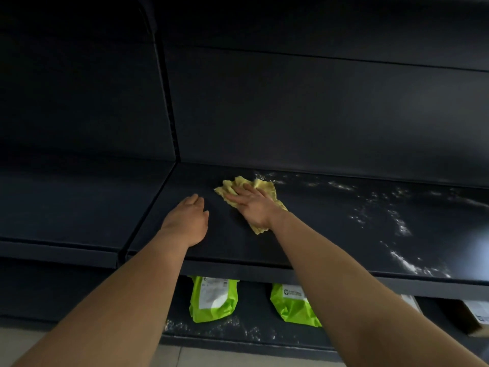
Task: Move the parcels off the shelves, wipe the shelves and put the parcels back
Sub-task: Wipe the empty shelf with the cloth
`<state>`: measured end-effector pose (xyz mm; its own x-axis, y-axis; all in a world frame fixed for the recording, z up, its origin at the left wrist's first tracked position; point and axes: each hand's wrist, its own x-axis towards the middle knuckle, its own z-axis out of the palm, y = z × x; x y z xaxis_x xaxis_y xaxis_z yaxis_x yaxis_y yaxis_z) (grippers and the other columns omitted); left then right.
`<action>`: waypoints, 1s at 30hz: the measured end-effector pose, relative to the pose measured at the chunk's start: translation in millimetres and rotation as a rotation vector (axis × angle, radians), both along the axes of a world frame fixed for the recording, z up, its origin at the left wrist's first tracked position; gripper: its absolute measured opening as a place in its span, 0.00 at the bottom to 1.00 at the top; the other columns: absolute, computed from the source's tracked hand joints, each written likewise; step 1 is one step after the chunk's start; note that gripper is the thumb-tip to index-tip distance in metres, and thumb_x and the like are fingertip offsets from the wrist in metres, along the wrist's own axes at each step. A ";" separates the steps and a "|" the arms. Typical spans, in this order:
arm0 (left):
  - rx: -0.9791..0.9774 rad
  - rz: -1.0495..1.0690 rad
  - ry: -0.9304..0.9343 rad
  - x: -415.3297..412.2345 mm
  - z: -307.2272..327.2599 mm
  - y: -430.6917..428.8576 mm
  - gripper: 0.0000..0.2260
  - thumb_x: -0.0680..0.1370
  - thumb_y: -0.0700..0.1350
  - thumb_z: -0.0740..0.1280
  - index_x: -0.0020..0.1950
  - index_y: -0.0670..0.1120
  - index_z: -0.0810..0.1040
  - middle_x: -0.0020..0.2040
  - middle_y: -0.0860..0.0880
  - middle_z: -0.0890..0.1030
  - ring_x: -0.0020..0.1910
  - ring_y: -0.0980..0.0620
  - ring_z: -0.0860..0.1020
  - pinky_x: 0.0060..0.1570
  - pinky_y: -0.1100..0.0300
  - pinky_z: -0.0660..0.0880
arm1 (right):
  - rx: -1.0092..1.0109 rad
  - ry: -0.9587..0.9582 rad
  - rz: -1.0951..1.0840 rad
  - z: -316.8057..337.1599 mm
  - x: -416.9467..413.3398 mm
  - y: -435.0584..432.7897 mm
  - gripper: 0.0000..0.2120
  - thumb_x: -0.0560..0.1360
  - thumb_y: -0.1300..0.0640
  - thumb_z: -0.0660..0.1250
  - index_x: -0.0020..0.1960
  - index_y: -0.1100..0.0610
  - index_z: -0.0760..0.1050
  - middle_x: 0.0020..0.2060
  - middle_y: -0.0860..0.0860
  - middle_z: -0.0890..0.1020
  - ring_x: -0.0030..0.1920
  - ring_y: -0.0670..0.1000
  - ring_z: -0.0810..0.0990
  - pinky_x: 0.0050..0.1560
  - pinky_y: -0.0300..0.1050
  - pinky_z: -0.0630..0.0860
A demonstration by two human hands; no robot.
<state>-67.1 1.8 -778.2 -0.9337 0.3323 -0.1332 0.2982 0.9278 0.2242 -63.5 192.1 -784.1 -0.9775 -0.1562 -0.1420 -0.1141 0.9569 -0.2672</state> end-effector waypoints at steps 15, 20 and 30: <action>-0.121 0.004 0.118 -33.2 -5.7 8.7 0.22 0.83 0.54 0.46 0.78 0.55 0.52 0.79 0.52 0.53 0.76 0.44 0.54 0.72 0.46 0.58 | 0.113 0.033 -0.342 -1.0 -72.4 28.4 0.27 0.81 0.52 0.47 0.79 0.47 0.47 0.78 0.48 0.47 0.77 0.53 0.43 0.75 0.57 0.43; -0.133 0.007 0.086 -31.0 -4.4 9.6 0.22 0.83 0.53 0.46 0.78 0.54 0.51 0.79 0.51 0.51 0.76 0.43 0.52 0.73 0.45 0.55 | 0.101 0.028 -0.509 -6.4 -44.8 76.6 0.26 0.81 0.48 0.44 0.78 0.47 0.45 0.78 0.49 0.47 0.78 0.54 0.43 0.75 0.57 0.43; -0.143 0.027 0.072 -30.7 -6.8 9.5 0.22 0.84 0.51 0.44 0.79 0.52 0.48 0.79 0.49 0.48 0.77 0.42 0.50 0.74 0.43 0.51 | 0.082 0.009 -0.542 -9.5 -9.4 51.0 0.27 0.81 0.47 0.44 0.79 0.50 0.45 0.78 0.51 0.44 0.78 0.55 0.42 0.75 0.54 0.41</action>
